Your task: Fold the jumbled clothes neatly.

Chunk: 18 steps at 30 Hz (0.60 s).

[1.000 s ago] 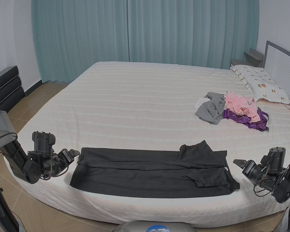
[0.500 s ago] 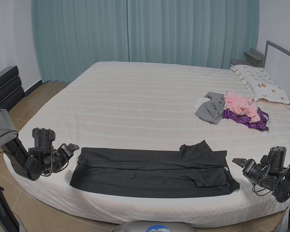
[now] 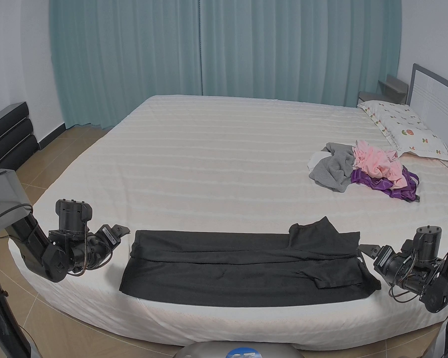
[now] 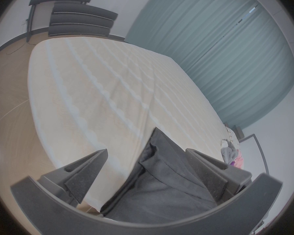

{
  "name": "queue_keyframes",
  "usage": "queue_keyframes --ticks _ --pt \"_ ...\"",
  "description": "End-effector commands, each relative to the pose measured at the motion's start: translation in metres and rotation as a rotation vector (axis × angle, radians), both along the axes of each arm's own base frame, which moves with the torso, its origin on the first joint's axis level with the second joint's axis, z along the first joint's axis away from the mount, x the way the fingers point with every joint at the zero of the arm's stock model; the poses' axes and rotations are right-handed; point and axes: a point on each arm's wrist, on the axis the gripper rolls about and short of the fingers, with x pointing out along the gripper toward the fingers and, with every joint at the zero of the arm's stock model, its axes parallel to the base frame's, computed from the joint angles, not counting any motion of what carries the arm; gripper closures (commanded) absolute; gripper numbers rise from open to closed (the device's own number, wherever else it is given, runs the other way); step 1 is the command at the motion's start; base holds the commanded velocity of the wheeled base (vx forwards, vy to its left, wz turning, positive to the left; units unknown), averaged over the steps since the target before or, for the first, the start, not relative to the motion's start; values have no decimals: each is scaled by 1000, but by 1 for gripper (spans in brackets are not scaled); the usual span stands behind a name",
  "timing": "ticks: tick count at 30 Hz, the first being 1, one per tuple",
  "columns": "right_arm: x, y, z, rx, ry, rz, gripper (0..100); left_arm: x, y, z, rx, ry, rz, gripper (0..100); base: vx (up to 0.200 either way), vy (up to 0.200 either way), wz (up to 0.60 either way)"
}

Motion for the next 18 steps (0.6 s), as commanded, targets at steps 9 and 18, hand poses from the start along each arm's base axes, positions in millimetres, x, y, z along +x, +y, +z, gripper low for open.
queue_keyframes --ticks 9,18 --pt "1 2 -3 0 13 10 0 -5 -27 -7 13 37 -90 0 44 0 0" --pt "1 4 -6 -1 24 19 0 11 -36 -33 34 90 -99 0 0 0 0"
